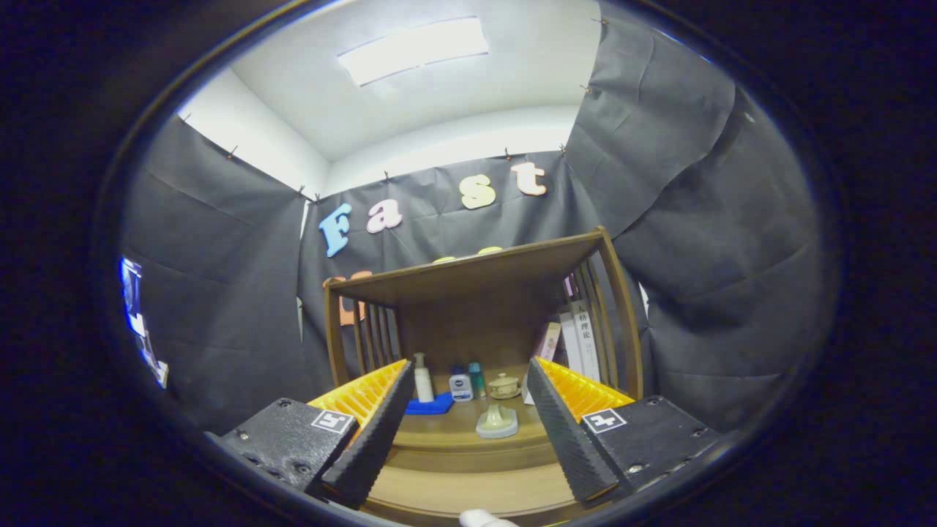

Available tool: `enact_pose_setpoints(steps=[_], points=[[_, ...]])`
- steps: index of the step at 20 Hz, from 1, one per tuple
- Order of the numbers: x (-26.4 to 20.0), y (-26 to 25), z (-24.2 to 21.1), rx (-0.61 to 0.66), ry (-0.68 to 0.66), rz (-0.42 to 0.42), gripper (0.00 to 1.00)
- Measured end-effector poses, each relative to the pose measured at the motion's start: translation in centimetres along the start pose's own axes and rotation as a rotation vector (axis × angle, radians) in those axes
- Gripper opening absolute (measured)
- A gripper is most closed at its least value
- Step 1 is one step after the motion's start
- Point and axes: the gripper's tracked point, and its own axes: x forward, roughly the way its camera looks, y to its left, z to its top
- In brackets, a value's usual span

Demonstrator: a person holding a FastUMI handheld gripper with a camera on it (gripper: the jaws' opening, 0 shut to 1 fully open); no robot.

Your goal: Pull open the drawer, take out the items inside it, and place them on the countertop above the cabinet.

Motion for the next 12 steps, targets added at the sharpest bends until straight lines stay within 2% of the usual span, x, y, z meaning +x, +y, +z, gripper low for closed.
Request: enact_pose_setpoints(steps=[7,12], points=[[-4.2,-1.0,-11.5,-0.181,0.188,-0.042,0.99],[-8.1,-1.9,-17.4,-0.194,0.265,-0.098,0.99]])
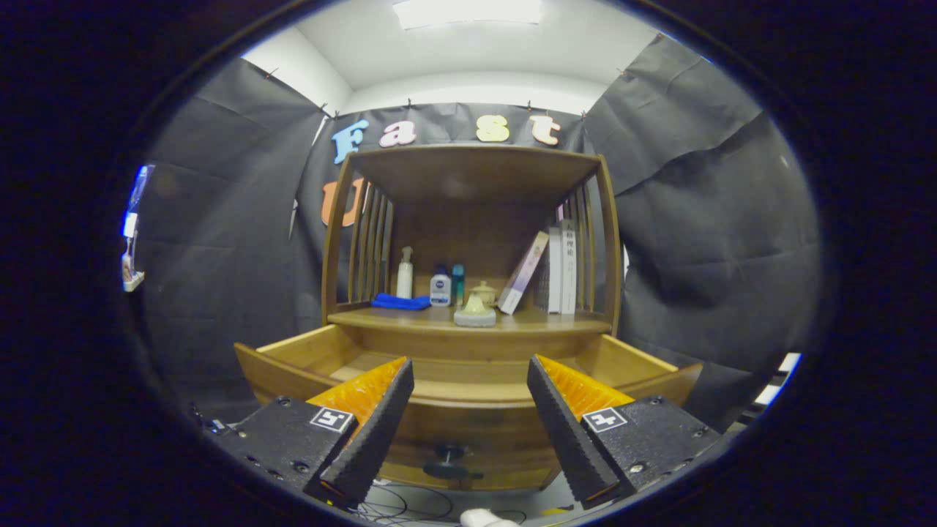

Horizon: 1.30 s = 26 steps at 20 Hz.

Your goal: Pull open the drawer, take out the items inside it, and place them on the countertop above the cabinet.

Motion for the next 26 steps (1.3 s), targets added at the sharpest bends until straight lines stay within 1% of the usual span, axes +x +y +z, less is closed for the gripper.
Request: enact_pose_setpoints(steps=[3,6,10,11,13,16,22,24,26], points=[[-1.0,0.1,-4.0,-0.023,0.076,-0.015,0.99],[-0.9,0.9,-5.5,-0.043,0.111,-0.004,0.99],[0.4,0.7,-6.4,-0.031,0.144,-0.026,0.99],[0.6,-0.2,-5.8,-0.024,0.156,-0.032,0.99],[1.6,-0.7,-6.6,-0.015,0.184,-0.05,0.99],[1.5,-0.6,-6.5,-0.037,0.156,-0.067,0.99],[2.8,-0.6,-6.3,-0.071,0.16,-0.05,0.99],[3.5,-0.5,-6.2,-0.047,0.165,-0.045,0.99],[4.8,-0.6,-6.2,-0.053,0.165,-0.049,0.99]])
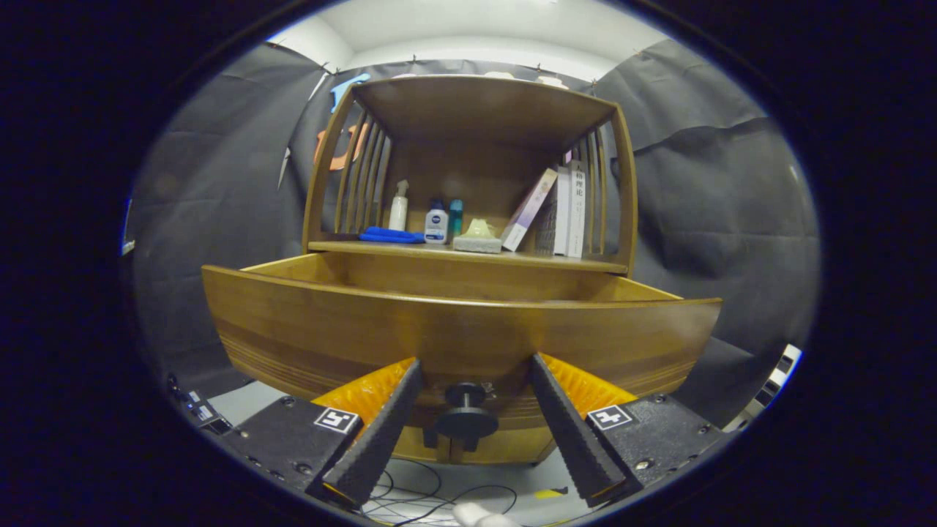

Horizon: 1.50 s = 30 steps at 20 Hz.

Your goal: Pull open the drawer, take out the items inside it, and place them on the countertop above the cabinet.

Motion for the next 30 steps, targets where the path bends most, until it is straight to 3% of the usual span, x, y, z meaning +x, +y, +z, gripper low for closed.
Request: enact_pose_setpoints(steps=[14,30], points=[[10.1,1.6,2.3,0.084,0.023,-0.02,0.98],[17.6,1.7,3.3,0.112,0.075,-0.013,0.98]])
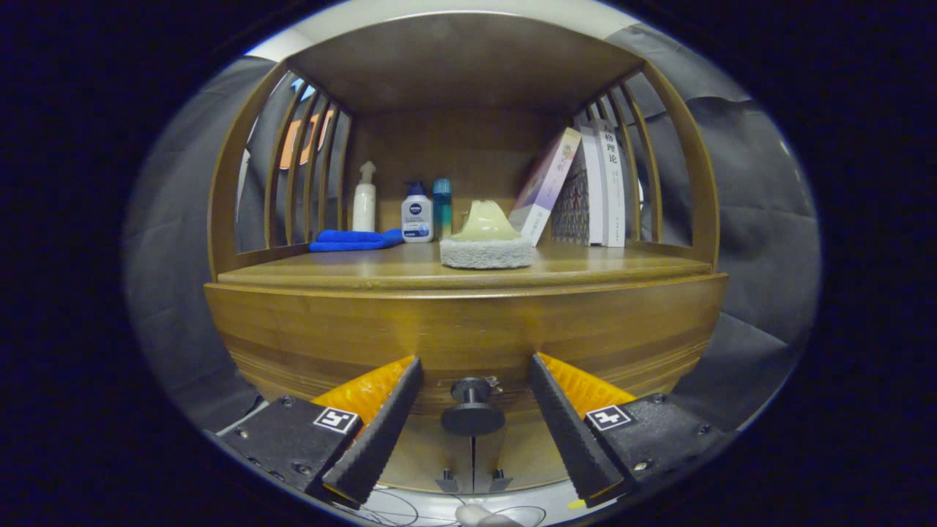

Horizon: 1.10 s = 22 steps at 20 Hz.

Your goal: Pull open the drawer, take out the items inside it, and place them on the countertop above the cabinet.

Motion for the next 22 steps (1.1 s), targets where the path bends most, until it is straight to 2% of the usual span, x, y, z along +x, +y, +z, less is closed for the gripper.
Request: enact_pose_setpoints(steps=[7,10,17,22], points=[[0.2,-0.3,0.2,0.013,0.032,0.018,0.98],[-1.7,-1.2,2.8,0.041,-0.002,0.023,0.99],[-12.6,-4.3,10.6,0.055,-0.112,0.078,0.99],[-20.5,-7.1,15.9,0.017,-0.222,0.073,0.99]])
